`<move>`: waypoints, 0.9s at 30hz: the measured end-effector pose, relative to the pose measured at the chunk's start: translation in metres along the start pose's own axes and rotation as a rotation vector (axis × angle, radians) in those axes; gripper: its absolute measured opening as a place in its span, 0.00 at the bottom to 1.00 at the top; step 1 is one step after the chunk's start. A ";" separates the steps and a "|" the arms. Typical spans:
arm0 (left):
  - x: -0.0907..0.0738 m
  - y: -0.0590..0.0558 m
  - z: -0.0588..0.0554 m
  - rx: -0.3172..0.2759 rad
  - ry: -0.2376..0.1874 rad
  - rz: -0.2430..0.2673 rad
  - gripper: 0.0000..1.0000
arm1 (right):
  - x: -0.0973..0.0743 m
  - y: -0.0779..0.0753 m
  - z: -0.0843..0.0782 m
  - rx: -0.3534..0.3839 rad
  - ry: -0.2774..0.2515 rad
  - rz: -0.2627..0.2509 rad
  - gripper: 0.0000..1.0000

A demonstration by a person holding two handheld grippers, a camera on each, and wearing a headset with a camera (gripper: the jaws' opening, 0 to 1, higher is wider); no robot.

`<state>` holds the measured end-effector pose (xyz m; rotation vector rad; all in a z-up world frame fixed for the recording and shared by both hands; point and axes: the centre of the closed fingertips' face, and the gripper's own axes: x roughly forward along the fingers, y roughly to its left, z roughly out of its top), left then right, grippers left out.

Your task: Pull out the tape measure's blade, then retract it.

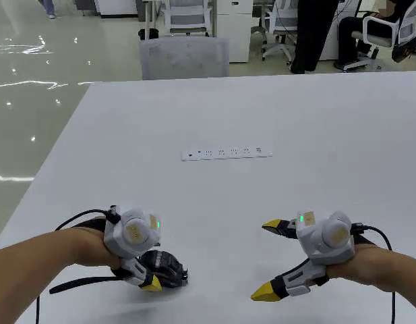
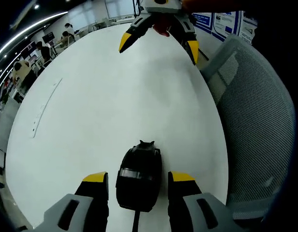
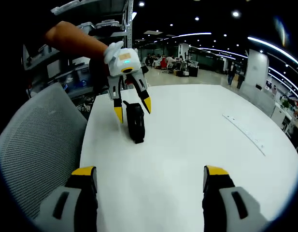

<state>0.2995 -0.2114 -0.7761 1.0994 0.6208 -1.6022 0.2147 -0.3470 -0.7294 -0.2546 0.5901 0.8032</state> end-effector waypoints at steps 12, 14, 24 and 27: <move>0.005 0.001 0.000 -0.034 -0.002 -0.003 0.31 | 0.031 0.004 0.005 -0.059 0.019 0.067 0.75; 0.005 0.001 0.000 -0.039 -0.004 -0.006 0.31 | 0.035 0.006 0.003 -0.070 0.028 0.074 0.74; 0.007 0.000 -0.001 -0.038 0.017 -0.038 0.31 | 0.057 0.005 0.013 -0.072 0.020 0.066 0.74; 0.007 0.000 0.000 -0.038 0.012 -0.042 0.31 | 0.064 0.006 0.014 -0.065 0.025 0.075 0.69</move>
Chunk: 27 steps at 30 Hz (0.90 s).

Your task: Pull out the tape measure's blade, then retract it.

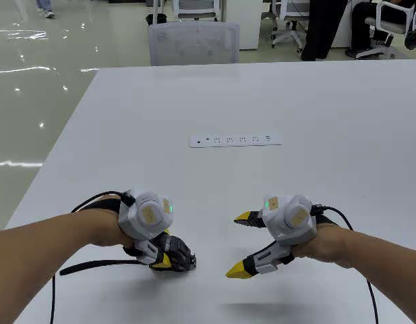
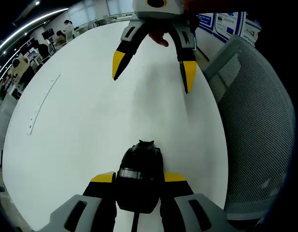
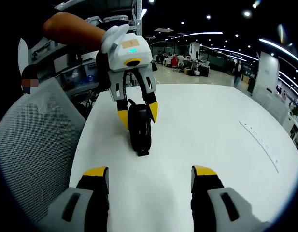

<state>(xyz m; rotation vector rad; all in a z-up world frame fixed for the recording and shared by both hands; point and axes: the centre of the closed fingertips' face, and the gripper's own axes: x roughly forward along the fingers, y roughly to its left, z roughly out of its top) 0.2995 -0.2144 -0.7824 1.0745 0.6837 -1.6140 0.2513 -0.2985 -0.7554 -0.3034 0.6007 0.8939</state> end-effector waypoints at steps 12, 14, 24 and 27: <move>0.001 0.000 0.000 -0.013 -0.018 0.001 0.31 | 0.047 0.011 0.001 -0.044 0.062 0.053 0.55; 0.001 0.000 -0.001 -0.019 -0.029 0.004 0.31 | 0.054 0.008 -0.001 -0.059 0.082 0.040 0.49; 0.001 0.001 0.000 -0.032 -0.034 0.001 0.31 | 0.081 0.013 0.001 -0.081 0.114 0.072 0.33; 0.001 0.001 -0.001 -0.033 -0.030 -0.003 0.31 | 0.086 0.016 -0.004 -0.135 0.155 0.086 0.29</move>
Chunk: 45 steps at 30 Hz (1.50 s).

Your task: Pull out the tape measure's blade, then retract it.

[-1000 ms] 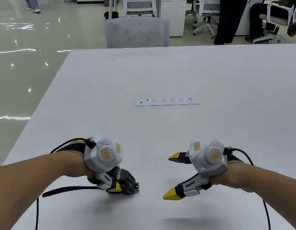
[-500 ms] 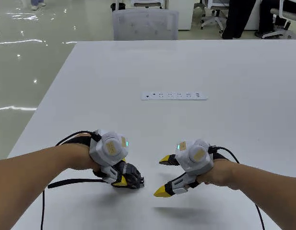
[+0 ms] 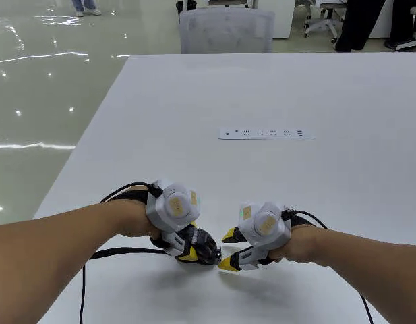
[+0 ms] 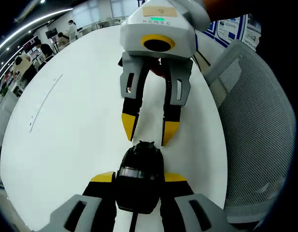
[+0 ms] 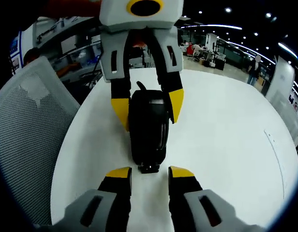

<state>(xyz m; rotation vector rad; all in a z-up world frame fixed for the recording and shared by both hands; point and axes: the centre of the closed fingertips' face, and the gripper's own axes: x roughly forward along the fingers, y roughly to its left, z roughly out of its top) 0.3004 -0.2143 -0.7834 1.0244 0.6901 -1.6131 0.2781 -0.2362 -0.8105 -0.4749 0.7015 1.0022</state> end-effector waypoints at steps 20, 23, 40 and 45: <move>0.001 0.000 0.002 -0.013 -0.020 0.000 0.32 | 0.008 -0.001 -0.006 0.009 0.060 0.020 0.14; 0.001 0.000 0.001 -0.007 -0.017 0.001 0.32 | 0.008 -0.002 -0.006 -0.004 0.045 0.014 0.12; 0.001 0.000 0.001 -0.008 -0.015 0.005 0.31 | -0.005 -0.004 -0.017 -0.005 0.074 0.029 0.11; 0.000 0.001 0.000 -0.017 -0.022 -0.006 0.31 | -0.001 -0.001 -0.014 -0.009 0.080 0.037 0.13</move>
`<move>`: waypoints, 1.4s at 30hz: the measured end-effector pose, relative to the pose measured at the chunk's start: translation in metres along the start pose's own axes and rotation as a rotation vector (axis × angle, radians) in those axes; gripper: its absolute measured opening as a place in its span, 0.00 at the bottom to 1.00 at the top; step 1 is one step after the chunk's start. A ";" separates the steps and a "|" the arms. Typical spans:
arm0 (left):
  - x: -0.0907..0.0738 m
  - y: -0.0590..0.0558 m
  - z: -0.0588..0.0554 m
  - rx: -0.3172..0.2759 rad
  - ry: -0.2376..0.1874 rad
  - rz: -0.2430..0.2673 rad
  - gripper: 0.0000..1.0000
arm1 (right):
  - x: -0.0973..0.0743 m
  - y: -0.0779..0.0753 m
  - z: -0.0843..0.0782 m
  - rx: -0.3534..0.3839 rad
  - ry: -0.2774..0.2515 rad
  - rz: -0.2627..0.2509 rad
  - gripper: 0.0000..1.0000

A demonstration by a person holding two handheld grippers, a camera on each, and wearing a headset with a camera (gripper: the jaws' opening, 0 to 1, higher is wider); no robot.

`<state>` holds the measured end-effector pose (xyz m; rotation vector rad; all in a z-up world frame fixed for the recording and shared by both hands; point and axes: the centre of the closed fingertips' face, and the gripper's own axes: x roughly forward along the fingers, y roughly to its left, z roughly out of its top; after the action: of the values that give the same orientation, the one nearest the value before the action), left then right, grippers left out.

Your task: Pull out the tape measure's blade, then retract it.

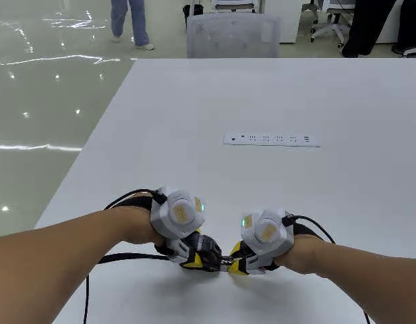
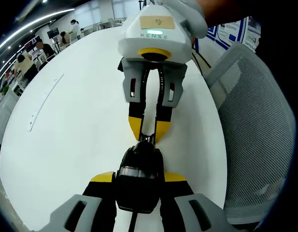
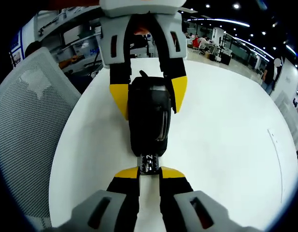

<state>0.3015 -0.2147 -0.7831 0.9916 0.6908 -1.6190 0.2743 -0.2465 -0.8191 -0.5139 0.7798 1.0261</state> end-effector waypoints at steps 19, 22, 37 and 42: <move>0.000 0.001 0.000 0.002 -0.007 0.004 0.31 | 0.004 -0.005 0.006 0.064 -0.021 0.018 0.13; 0.000 0.001 0.000 -0.002 -0.006 0.006 0.31 | 0.002 -0.006 0.002 0.059 -0.018 0.021 0.13; 0.000 0.001 0.000 -0.013 -0.006 0.012 0.31 | -0.010 -0.005 -0.013 0.058 -0.002 0.004 0.13; 0.000 0.001 0.000 -0.015 -0.006 0.013 0.31 | -0.013 -0.006 -0.016 0.065 -0.003 0.000 0.13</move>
<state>0.3028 -0.2149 -0.7830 0.9785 0.6907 -1.6030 0.2707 -0.2681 -0.8189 -0.4569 0.8080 0.9987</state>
